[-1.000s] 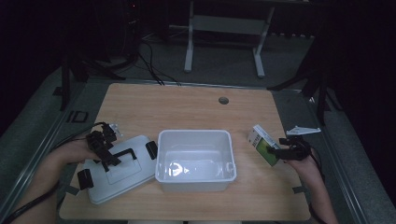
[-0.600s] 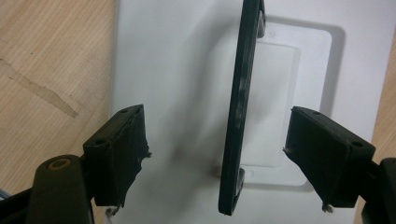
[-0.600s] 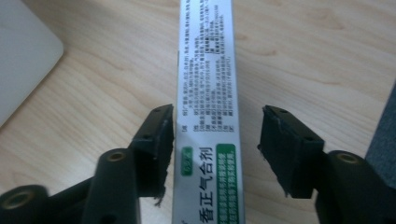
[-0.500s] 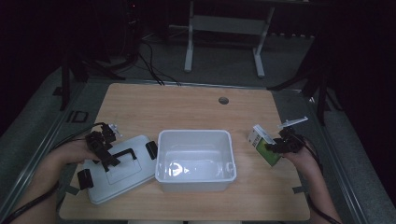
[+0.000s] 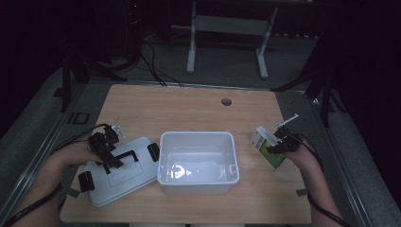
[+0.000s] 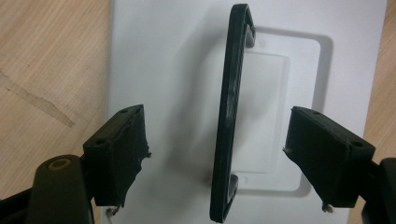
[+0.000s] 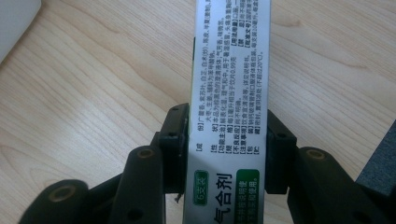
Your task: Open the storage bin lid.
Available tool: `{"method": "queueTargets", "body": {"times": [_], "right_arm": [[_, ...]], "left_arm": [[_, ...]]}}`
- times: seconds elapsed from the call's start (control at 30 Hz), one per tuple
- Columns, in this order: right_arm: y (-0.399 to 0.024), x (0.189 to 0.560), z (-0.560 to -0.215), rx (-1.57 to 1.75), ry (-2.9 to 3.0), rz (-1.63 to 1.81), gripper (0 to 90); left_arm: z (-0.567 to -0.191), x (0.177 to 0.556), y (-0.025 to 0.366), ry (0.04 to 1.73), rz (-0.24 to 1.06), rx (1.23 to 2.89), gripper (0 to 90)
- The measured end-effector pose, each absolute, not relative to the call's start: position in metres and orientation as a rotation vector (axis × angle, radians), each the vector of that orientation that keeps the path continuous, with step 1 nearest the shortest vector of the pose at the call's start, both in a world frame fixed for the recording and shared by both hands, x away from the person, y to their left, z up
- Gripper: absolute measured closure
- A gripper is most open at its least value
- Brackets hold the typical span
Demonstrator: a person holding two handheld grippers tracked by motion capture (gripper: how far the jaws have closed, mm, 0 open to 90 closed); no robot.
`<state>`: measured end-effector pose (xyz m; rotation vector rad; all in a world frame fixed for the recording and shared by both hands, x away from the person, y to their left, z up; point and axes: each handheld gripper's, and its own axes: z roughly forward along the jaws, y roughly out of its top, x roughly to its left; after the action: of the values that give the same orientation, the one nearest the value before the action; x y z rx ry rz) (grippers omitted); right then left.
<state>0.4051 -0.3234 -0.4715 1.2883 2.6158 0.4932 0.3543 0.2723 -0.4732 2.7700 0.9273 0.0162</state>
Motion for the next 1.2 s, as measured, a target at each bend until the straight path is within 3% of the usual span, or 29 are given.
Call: {"method": "queueTargets", "body": {"times": [0.77,1.2], "right_arm": [[-0.323,0.406,-0.458,1.232,2.683,0.439,64.1],[-0.316,0.4,-0.42,1.107,2.722,0.437,64.2]], "left_arm": [[-0.475,0.354,0.272,0.929,0.024,2.781,20.8],[-0.471,0.353,0.272,0.931,0.028,2.778,20.8]]}}
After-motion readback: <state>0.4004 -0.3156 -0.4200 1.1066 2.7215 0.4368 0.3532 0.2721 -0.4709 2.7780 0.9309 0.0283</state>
